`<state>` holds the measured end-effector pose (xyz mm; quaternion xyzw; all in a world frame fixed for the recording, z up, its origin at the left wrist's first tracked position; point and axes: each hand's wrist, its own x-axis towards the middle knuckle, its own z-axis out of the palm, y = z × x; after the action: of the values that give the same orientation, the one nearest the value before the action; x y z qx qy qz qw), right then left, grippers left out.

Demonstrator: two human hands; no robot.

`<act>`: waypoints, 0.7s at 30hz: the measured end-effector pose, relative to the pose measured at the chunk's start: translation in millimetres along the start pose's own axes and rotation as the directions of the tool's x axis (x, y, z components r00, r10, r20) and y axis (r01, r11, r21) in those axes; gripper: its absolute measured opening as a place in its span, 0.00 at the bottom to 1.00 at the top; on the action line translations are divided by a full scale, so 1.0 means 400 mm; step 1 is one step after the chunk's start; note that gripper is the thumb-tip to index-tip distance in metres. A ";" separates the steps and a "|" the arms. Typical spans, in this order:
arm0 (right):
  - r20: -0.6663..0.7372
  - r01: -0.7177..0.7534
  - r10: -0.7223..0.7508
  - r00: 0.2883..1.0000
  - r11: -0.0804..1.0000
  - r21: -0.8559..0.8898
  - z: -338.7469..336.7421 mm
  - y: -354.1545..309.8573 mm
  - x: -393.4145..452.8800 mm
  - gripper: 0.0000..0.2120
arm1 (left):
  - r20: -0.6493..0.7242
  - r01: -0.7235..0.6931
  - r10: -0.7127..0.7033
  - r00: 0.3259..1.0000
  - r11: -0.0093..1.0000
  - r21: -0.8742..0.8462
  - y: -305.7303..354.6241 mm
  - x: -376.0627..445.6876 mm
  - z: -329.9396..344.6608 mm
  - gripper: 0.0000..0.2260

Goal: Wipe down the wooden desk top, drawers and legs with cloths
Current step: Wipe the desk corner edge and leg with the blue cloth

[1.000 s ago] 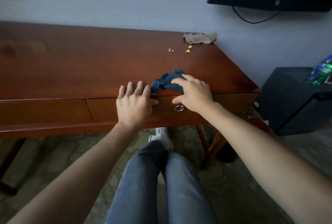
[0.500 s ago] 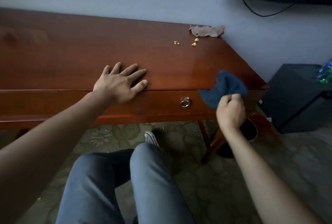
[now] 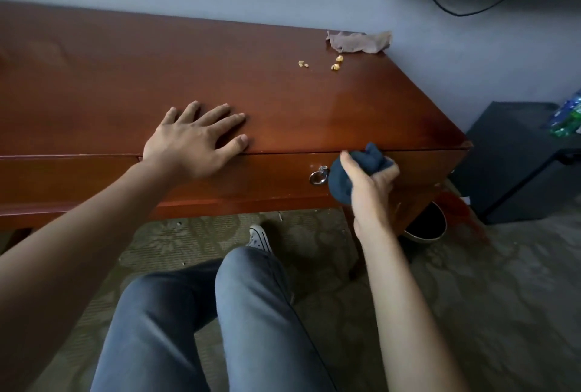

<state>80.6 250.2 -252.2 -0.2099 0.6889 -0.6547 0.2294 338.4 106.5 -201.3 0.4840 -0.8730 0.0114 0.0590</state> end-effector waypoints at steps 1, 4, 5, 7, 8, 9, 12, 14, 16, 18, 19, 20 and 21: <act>-0.009 0.064 -0.065 0.998 0.992 -0.106 0.016 -0.011 -0.002 0.30 | -0.001 0.004 -0.004 1.000 1.000 0.001 0.001 0.000 -0.001 0.35; 0.056 0.272 -0.271 0.961 0.886 -0.376 0.025 -0.011 -0.028 0.13 | -0.005 0.008 -0.008 1.000 1.000 0.000 0.007 -0.003 -0.002 0.35; 0.090 0.307 -0.299 0.950 0.842 -0.444 0.001 -0.012 -0.034 0.10 | -0.003 0.007 -0.007 1.000 1.000 0.001 0.007 -0.005 -0.002 0.35; 0.148 0.346 -0.322 0.935 0.743 -0.573 -0.080 -0.019 -0.026 0.10 | 0.008 0.003 -0.003 1.000 1.000 0.000 0.006 -0.008 -0.004 0.35; 0.173 0.347 -0.307 0.936 0.716 -0.606 -0.125 -0.027 -0.020 0.12 | 0.010 0.002 -0.002 1.000 1.000 -0.002 0.005 -0.008 -0.004 0.34; 0.203 0.333 -0.265 0.943 0.713 -0.617 -0.162 -0.041 -0.017 0.14 | 0.011 0.003 -0.003 1.000 1.000 -0.005 0.006 -0.009 -0.003 0.34; 0.272 0.295 -0.149 0.951 0.710 -0.640 -0.189 -0.096 0.003 0.16 | 0.003 0.006 -0.006 1.000 1.000 -0.015 0.006 -0.011 -0.001 0.35; 0.329 0.333 -0.132 0.935 0.647 -0.685 -0.184 -0.122 -0.007 0.16 | -0.004 0.003 -0.003 1.000 1.000 -0.024 0.004 -0.014 -0.001 0.35; 0.406 0.376 -0.062 0.912 0.524 -0.764 -0.215 -0.114 -0.056 0.14 | -0.010 0.003 -0.003 1.000 1.000 -0.029 0.001 -0.013 -0.003 0.35; 0.435 0.374 -0.005 0.900 0.520 -0.768 -0.281 -0.039 -0.119 0.11 | -0.022 0.002 -0.002 1.000 1.000 -0.018 0.002 -0.011 -0.004 0.35; 0.380 0.325 -0.024 0.925 0.570 -0.755 -0.318 0.004 -0.143 0.09 | -0.028 0.000 0.000 1.000 1.000 -0.009 0.004 -0.009 -0.002 0.35; 0.274 0.241 -0.051 0.960 0.646 -0.724 -0.345 0.035 -0.151 0.07 | -0.027 0.003 -0.003 1.000 1.000 -0.006 0.003 -0.009 -0.003 0.35; 0.127 0.128 -0.056 0.990 0.728 -0.674 -0.363 0.061 -0.139 0.07 | -0.014 0.004 -0.004 1.000 1.000 -0.006 0.002 -0.009 -0.002 0.35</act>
<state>40.1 401.3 -268.9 -0.3449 0.8571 -0.3570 0.1375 339.5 110.1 -201.0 0.4854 -0.8717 0.0122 0.0663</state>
